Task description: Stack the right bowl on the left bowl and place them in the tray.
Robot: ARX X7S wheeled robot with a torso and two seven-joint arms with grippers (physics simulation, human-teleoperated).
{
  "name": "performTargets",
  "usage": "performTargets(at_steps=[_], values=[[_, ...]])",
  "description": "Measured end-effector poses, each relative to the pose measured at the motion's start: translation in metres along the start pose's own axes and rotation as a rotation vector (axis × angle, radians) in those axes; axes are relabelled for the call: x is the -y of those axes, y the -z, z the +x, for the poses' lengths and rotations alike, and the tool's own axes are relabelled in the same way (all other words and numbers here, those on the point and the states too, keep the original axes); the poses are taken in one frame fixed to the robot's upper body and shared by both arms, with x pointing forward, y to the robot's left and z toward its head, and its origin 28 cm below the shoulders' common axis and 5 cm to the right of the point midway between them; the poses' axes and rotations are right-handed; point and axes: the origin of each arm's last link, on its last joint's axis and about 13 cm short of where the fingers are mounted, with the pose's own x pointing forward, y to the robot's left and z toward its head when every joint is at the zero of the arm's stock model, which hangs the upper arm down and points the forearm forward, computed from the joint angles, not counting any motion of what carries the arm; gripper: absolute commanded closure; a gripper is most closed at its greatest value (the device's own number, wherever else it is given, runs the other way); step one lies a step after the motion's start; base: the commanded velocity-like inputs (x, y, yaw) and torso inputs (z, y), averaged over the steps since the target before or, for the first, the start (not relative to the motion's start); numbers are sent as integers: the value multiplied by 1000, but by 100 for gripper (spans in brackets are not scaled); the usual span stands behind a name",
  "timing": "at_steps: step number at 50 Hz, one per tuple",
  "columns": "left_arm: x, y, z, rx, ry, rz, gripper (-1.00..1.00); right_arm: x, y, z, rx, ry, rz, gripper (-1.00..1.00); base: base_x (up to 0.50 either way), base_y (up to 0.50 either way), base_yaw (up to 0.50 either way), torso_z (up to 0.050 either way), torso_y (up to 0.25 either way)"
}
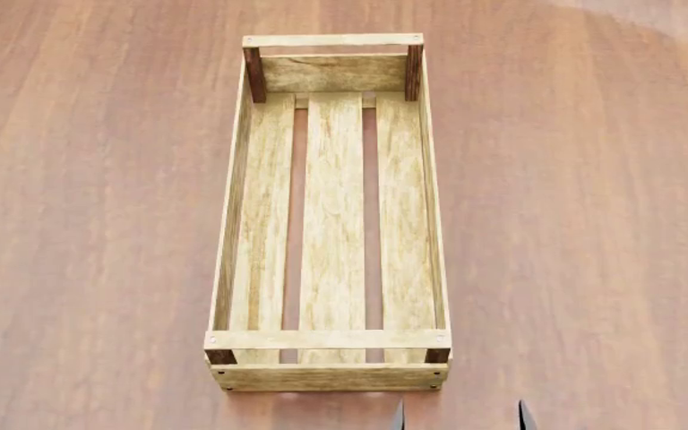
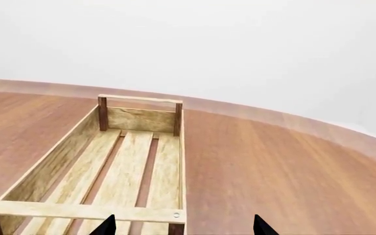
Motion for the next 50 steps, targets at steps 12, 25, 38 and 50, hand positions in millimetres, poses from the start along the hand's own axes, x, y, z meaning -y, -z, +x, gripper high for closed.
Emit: performTargets(at_steps=[12,25,38,50], values=[[0,5,6,-13,-12,4,100,0,1,0,-3,3,-1,-100,0,0,0,0,1],[1,11,11,-25,-16,8,100,1,2,0,-5,3,-4,-100,0,0,0,0,0],[-1,16,18,-30,-37,8,100,0,3,0,-9,1,-11,-100,0,0,0,1,0],[1,21,26,-41,-53,13,100,1,5,0,-15,6,-12,-100,0,0,0,0,1]])
